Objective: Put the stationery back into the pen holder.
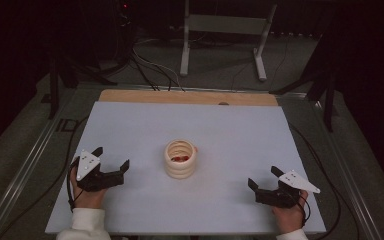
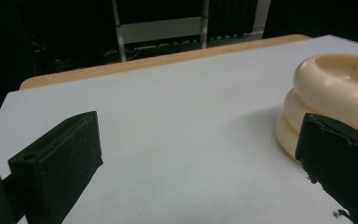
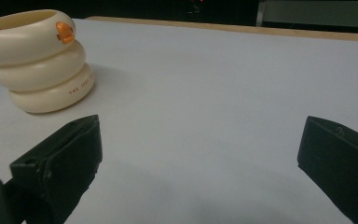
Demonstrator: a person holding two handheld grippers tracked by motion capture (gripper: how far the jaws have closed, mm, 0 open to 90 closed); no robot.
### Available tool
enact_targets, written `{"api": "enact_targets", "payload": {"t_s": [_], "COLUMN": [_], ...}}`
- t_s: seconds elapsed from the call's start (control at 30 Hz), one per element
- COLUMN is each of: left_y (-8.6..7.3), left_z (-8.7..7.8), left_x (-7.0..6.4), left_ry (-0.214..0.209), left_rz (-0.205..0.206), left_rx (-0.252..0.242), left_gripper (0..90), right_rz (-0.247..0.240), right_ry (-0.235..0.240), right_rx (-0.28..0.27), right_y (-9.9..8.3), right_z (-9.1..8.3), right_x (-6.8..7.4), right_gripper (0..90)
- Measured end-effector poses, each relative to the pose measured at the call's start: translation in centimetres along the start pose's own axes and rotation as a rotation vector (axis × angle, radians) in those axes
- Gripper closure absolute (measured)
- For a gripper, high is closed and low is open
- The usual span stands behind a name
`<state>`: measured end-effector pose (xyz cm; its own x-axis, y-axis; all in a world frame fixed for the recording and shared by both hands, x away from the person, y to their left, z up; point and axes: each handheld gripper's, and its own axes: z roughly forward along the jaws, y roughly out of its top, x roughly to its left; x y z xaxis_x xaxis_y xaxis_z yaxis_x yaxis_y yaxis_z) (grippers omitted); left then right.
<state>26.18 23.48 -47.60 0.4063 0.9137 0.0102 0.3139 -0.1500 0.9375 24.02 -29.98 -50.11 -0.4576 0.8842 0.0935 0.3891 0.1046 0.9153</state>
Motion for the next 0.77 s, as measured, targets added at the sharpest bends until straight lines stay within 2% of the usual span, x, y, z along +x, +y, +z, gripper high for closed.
{"api": "enact_targets", "payload": {"t_s": [0.23, 0.33, 0.43, 0.6, 0.7, 0.77], "left_y": [-1.0, -1.3, -1.9, -2.1, -2.2, -2.2], "left_z": [-0.4, -0.5, -0.4, -0.4, -0.2, 0.2], "left_x": [0.3, 0.2, 0.0, -0.2, -0.2, 0.0], "left_ry": [0.032, 0.041, 0.068, 0.056, 0.061, 0.085], "left_rz": [-0.012, -0.004, 0.019, 0.008, 0.005, -0.008], "left_rx": [-0.004, -0.003, 0.015, 0.006, 0.021, 0.064], "left_gripper": [1.0, 1.0, 1.0, 1.0, 0.9, 1.0], "right_rz": [0.001, -0.002, -0.006, -0.002, -0.007, -0.022], "right_ry": [0.003, 0.004, 0.005, 0.0, -0.006, -0.017], "right_rx": [-0.005, -0.007, -0.008, -0.003, 0.009, 0.049], "right_y": [0.0, 0.1, 0.1, 0.1, 0.0, -0.1], "right_z": [-0.1, -0.1, -0.1, -0.1, 0.0, 0.4], "right_x": [0.1, 0.1, 0.2, -0.1, -0.3, -0.3], "right_gripper": [0.0, 0.0, 0.0, 0.0, 0.0, 0.0]}}
